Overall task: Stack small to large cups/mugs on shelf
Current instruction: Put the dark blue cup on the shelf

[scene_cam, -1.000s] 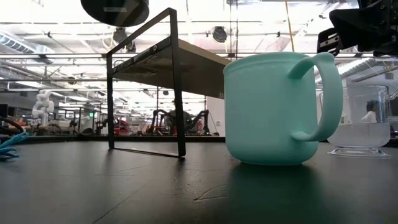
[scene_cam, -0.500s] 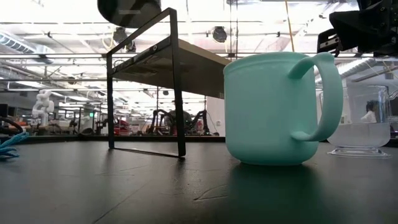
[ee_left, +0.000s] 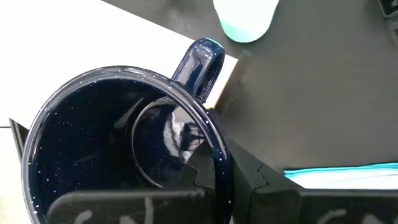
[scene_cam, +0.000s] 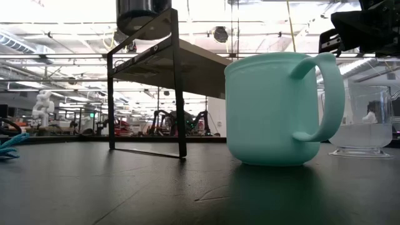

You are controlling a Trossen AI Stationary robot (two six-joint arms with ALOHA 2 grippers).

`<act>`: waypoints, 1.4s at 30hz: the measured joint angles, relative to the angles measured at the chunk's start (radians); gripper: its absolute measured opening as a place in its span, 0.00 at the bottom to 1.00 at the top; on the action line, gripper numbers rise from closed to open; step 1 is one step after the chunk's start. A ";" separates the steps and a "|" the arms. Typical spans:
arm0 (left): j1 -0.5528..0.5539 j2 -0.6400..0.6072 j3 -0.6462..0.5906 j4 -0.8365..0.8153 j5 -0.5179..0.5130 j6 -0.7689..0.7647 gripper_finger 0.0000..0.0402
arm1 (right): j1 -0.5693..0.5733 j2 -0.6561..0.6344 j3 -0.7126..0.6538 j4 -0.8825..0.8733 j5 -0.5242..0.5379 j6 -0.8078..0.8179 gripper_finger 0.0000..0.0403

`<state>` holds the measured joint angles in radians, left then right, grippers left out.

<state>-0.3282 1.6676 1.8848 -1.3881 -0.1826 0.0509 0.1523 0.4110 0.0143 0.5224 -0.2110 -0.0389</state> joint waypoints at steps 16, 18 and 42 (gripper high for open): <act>0.047 0.000 0.024 -0.002 0.000 0.065 0.04 | 0.000 0.000 0.000 0.000 0.000 -0.001 0.00; 0.047 0.000 0.024 -0.002 0.000 0.060 0.04 | 0.000 0.000 0.000 0.000 0.000 -0.001 0.00; 0.190 0.000 0.024 0.101 0.105 0.216 0.04 | 0.000 0.002 0.000 0.000 0.000 -0.011 0.00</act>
<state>-0.1381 1.6680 1.9091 -1.2874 -0.0780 0.2674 0.1521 0.4133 0.0143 0.5225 -0.2111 -0.0502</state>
